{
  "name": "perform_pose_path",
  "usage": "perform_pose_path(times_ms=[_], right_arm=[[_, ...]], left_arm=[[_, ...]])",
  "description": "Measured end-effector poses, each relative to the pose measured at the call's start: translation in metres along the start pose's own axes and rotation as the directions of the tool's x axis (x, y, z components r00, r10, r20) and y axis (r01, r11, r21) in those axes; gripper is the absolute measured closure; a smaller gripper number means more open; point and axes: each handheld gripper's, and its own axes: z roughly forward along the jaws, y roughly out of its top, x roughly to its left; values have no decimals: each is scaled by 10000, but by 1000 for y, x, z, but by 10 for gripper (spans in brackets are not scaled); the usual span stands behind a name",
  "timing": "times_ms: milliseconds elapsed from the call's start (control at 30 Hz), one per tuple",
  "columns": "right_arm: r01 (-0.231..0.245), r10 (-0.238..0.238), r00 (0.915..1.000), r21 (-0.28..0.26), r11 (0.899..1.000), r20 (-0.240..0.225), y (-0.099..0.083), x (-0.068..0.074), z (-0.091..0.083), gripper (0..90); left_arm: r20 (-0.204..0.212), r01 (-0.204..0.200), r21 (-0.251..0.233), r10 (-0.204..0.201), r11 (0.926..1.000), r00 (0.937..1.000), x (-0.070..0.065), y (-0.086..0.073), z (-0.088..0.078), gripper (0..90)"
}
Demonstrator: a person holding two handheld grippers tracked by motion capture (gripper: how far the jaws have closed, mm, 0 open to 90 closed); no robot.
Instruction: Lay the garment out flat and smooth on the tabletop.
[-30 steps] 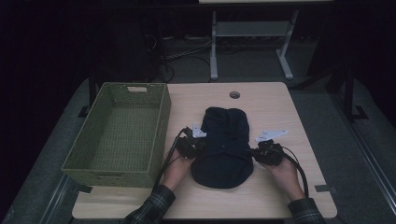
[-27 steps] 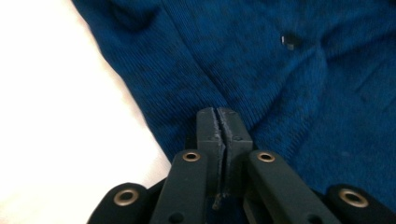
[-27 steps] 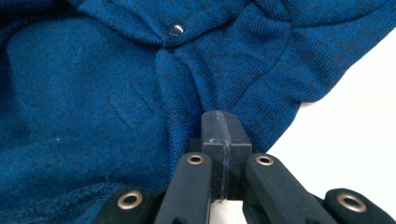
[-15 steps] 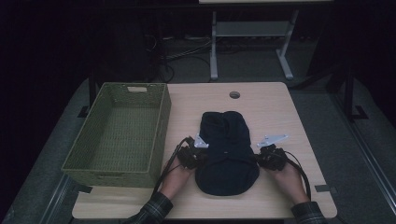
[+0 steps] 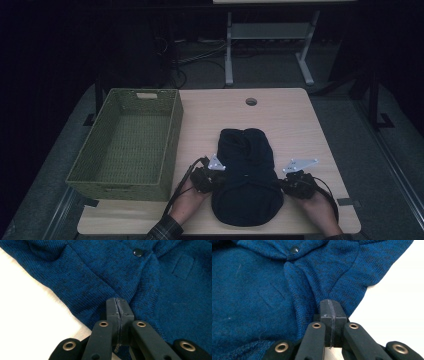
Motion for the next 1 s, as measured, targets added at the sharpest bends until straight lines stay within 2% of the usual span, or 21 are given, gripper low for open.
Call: perform_pose_path(times_ms=[167,233,333,633,733,800,833,900,1000], right_arm=[[-134,132,9998,-131,9998,-135,3,-4,-3,877],[-85,83,9999,-176,9998,-100,5,-7,-3,848],[-263,260,9996,-279,9993,-109,9,-11,-4,786],[-306,309,9995,-402,9987,67,22,-23,-5,578],[-230,236,9997,-461,9987,117,28,-27,-6,546],[-345,349,9994,-534,9980,77,32,-30,-7,522],[-220,228,9997,-534,9983,127,35,-32,-7,515],[-329,336,9994,-660,9973,82,41,-36,-6,503],[-357,367,9992,-635,9973,139,51,-41,-5,494]], left_arm=[[-173,48,-164,-51,9999,9998,4,5,-5,810],[-177,195,-283,-200,9994,9996,8,7,-8,762],[-209,372,-411,-381,9985,9991,13,11,-10,695],[-21,372,-571,-374,9977,9993,29,20,-11,450],[-100,273,-707,-280,9971,9996,34,24,-13,442],[-157,301,-731,-314,9969,9994,38,27,-13,432],[-161,359,-749,-372,9965,9992,40,29,-14,424],[-145,550,-657,-561,9963,9983,45,35,-16,406],[-211,846,-927,-869,9921,9960,52,42,-18,381]])
